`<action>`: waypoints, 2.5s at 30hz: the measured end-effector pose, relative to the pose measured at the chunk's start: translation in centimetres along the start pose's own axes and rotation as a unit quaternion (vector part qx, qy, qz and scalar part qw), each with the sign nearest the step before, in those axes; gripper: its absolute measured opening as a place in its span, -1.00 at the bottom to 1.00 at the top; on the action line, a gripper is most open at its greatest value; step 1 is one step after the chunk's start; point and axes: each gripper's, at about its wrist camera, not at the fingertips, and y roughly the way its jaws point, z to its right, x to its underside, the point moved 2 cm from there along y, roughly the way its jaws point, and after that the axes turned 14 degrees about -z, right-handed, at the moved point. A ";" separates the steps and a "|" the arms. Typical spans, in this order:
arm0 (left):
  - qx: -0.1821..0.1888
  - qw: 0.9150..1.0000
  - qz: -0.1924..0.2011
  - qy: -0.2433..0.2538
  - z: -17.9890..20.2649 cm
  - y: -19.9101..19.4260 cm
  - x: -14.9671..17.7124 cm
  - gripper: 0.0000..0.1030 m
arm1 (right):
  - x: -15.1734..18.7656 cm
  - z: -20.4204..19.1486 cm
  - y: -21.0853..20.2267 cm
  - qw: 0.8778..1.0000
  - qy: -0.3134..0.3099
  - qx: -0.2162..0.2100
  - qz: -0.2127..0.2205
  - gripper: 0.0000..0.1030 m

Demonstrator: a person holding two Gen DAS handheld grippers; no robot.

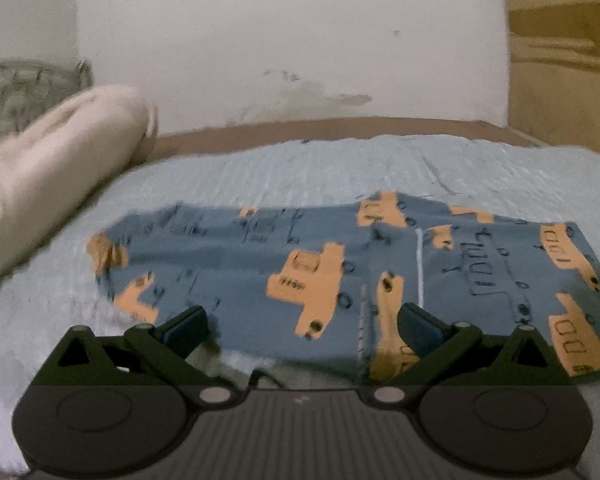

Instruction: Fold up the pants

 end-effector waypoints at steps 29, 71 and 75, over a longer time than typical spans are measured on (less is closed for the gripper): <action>0.053 0.997 -0.005 -0.053 -2.0 1.2 0.5 1.00 | 1.6 0.1 0.8 0.999 0.045 -0.004 0.023 0.99; -0.005 0.974 -0.089 -0.207 -18.6 -1.1 -4.7 0.99 | -15.7 -5.9 -2.5 0.969 0.125 -0.207 -0.050 0.99; -0.012 0.976 -0.084 -0.201 -18.4 0.4 -4.8 0.99 | -15.6 -7.1 -0.1 0.971 0.120 -0.197 -0.063 0.99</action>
